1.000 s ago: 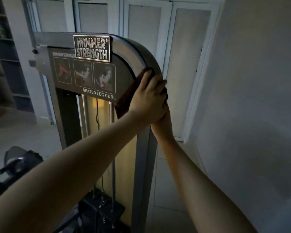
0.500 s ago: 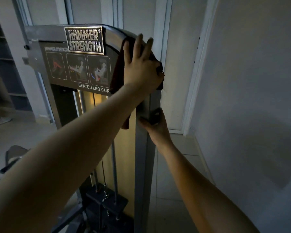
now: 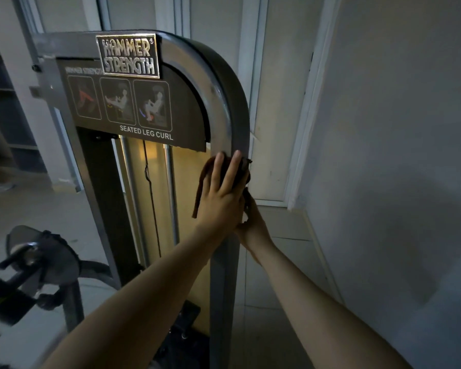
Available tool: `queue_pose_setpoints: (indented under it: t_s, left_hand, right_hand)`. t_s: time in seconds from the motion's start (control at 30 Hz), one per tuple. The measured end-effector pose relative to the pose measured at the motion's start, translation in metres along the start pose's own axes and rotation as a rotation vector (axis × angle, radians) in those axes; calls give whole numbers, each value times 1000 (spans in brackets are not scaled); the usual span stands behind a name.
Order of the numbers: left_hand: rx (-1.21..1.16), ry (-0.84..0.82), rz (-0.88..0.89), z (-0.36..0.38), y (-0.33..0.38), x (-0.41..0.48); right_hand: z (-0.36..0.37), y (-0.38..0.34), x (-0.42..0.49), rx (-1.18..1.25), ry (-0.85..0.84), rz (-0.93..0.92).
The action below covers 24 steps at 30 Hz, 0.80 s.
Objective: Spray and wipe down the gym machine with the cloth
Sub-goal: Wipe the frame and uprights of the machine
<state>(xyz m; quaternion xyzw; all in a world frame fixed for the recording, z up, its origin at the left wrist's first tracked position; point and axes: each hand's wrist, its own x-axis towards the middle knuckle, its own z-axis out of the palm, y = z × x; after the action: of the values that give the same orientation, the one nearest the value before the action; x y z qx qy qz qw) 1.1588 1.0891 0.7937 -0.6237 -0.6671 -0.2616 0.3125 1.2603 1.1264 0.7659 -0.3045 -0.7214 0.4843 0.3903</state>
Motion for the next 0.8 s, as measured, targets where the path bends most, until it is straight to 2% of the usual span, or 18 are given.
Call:
queue_pose_setpoints:
  t_s: [0.1,0.17,0.23,0.3,0.33,0.43,0.63,0.7,0.8]
  left_hand:
    - [-31,-33,-14,0,6,-6]
    - [-66,-23,-17,-4,7,-10]
    - [-126,19,-33,-8,10,-14]
    - [-255,92,-106,-15,17,-17]
    - [-333,132,-159,-19,21,-17]
    - [-464,183,-224,-35,31,-5]
    - [-649,318,-113,-73,31,52]
    - [-608,351,-105,-82,32,63]
    - [-553,419,-250,-88,24,68]
  right_hand:
    - [-9,9,-9,11,18,9]
    - [-9,6,-11,207,38,38]
    - [-7,-4,-12,522,85,122]
    - [-6,-12,-15,635,143,146]
    - [-4,-14,-16,629,161,134]
    - [3,-22,-20,314,155,-27]
    - [1,-68,-14,468,88,-231]
    - [-7,-86,-4,485,155,-225]
    - [-14,-108,12,392,368,-266]
